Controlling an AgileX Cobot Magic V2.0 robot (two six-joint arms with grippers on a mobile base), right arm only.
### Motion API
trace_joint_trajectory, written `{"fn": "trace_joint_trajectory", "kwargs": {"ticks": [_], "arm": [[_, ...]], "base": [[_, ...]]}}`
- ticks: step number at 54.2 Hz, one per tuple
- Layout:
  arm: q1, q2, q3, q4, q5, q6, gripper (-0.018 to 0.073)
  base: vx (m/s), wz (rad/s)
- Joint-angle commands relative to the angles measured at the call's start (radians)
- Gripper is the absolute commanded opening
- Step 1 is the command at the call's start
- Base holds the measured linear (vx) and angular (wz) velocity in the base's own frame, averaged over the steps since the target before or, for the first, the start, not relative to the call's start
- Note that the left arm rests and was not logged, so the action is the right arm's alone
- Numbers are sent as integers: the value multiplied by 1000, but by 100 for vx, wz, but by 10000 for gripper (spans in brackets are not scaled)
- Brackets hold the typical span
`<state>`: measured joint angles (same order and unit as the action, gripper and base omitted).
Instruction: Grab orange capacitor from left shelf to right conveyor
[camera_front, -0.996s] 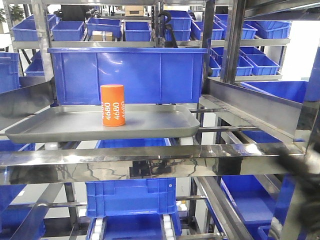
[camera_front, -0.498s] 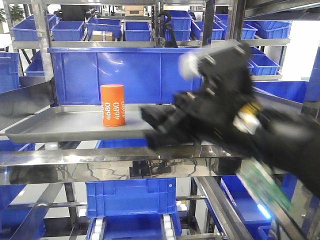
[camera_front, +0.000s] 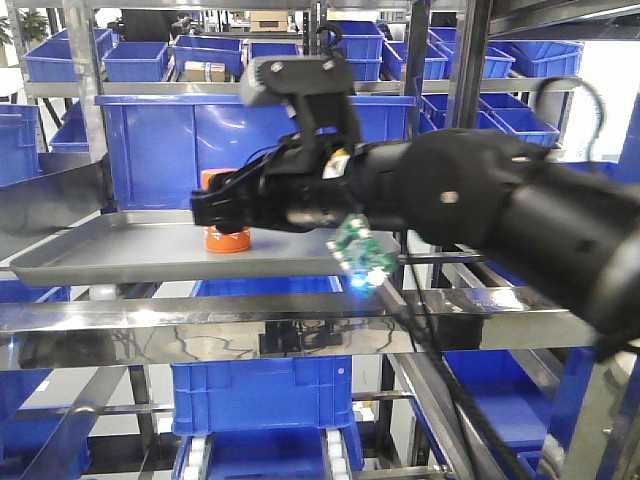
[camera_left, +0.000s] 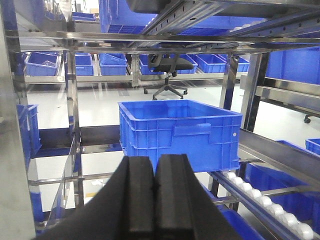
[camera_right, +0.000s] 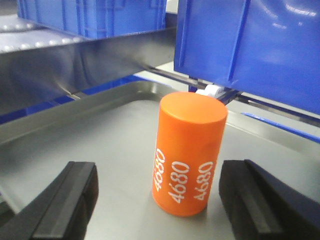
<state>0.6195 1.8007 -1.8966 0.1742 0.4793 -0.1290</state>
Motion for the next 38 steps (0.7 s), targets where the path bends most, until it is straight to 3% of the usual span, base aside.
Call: {"fn": "trace_joint_trajectory", "kwargs": {"ticks": [1,19,27,38], "arm": [[-3,-11,-74,-12,-84,-3,570],[-21,90,-168,-162,-105,135,570],[-45,119,-197,-157,-132,185,570],[-49,128,-200,-15,-203,129,570]], "base": [[0,0],[0,0],[0,0],[0,0]]}}
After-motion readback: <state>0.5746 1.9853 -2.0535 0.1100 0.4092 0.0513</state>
